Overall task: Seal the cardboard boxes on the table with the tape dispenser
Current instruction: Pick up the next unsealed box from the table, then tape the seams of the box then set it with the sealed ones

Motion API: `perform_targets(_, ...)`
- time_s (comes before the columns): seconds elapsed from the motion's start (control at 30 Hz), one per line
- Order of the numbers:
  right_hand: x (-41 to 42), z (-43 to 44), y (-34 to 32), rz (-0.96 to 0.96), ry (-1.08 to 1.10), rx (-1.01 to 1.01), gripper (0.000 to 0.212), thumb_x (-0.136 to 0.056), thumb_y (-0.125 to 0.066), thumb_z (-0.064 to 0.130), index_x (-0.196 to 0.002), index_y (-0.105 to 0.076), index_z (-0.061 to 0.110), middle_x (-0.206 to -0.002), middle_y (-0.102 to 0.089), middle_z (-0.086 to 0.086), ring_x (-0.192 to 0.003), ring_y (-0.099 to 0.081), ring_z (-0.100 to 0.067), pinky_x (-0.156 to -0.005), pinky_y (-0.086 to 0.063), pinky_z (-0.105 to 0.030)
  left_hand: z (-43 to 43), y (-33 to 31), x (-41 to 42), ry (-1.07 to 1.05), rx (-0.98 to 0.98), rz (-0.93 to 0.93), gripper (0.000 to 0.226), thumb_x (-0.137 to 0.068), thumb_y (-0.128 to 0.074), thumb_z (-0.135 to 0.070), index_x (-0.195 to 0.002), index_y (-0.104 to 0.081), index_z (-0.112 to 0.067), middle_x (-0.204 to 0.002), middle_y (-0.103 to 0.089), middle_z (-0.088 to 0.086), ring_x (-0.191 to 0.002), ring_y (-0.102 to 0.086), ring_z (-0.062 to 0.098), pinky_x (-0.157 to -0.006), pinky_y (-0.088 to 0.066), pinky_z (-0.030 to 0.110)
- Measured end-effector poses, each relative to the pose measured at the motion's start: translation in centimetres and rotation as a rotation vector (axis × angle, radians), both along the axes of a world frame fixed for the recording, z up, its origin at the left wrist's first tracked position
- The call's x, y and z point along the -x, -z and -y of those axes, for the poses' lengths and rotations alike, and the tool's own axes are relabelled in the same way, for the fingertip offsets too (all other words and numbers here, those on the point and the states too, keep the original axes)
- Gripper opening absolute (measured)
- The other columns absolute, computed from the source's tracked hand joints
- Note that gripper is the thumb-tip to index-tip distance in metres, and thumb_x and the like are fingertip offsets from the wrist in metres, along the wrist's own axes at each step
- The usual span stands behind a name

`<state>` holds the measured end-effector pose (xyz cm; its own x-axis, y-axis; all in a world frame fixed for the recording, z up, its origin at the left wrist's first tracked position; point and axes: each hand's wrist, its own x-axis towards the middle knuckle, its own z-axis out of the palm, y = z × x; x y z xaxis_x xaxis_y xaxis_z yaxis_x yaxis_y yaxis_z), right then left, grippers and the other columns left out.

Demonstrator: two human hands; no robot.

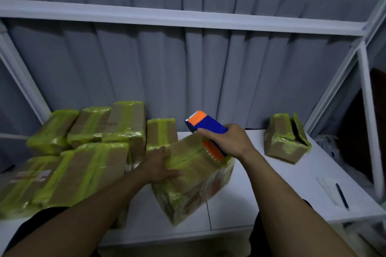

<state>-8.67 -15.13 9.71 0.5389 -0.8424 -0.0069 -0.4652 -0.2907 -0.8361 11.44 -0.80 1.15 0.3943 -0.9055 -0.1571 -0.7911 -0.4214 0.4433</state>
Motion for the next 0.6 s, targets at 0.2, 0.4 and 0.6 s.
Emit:
perform_targets(0.2, 0.0, -0.4, 0.9, -0.061, -0.084, -0.033, 0.059, -0.073, -0.076, 0.073, -0.101, -0.066, 0.023, -0.092, -0.071, 0.005, -0.08, -0.069, -0.008, -0.053, -0.046, -0.014, -1.4, 0.6, -0.3, 0.286, -0.104, -0.008, 0.129, -0.045, -0.02, -0.107, -0.155, -0.021, -0.039, -0.165, 0.003, -0.008, -0.152, 0.008, 0.017, -0.122, 0.004, 0.045)
perform_targets(0.4, -0.2, -0.2, 2.8, -0.127, -0.076, -0.121, 0.066, -0.074, -0.075, 0.073, -0.104, -0.07, 0.015, -0.097, -0.073, -0.004, -0.084, -0.071, -0.015, -0.069, -0.055, -0.026, -3.7, 2.3, 3.0, 0.269, -0.016, 0.334, 0.066, -0.098, -0.01, -0.064, -0.156, -0.018, -0.035, -0.166, -0.008, -0.012, -0.153, 0.0, 0.013, -0.119, 0.01, 0.056)
perform_targets(0.6, 0.3, -0.5, 3.6, -0.229, -0.128, -0.044, 0.067, -0.071, -0.074, 0.077, -0.105, -0.066, 0.02, -0.097, -0.071, 0.002, -0.084, -0.068, -0.012, -0.064, -0.05, -0.022, -5.2, 3.3, 4.3, 0.213, -0.077, 0.326, 0.091, -0.081, -0.003, -0.083, -0.158, -0.007, -0.034, -0.164, 0.012, -0.012, -0.151, 0.018, 0.015, -0.119, 0.005, 0.056)
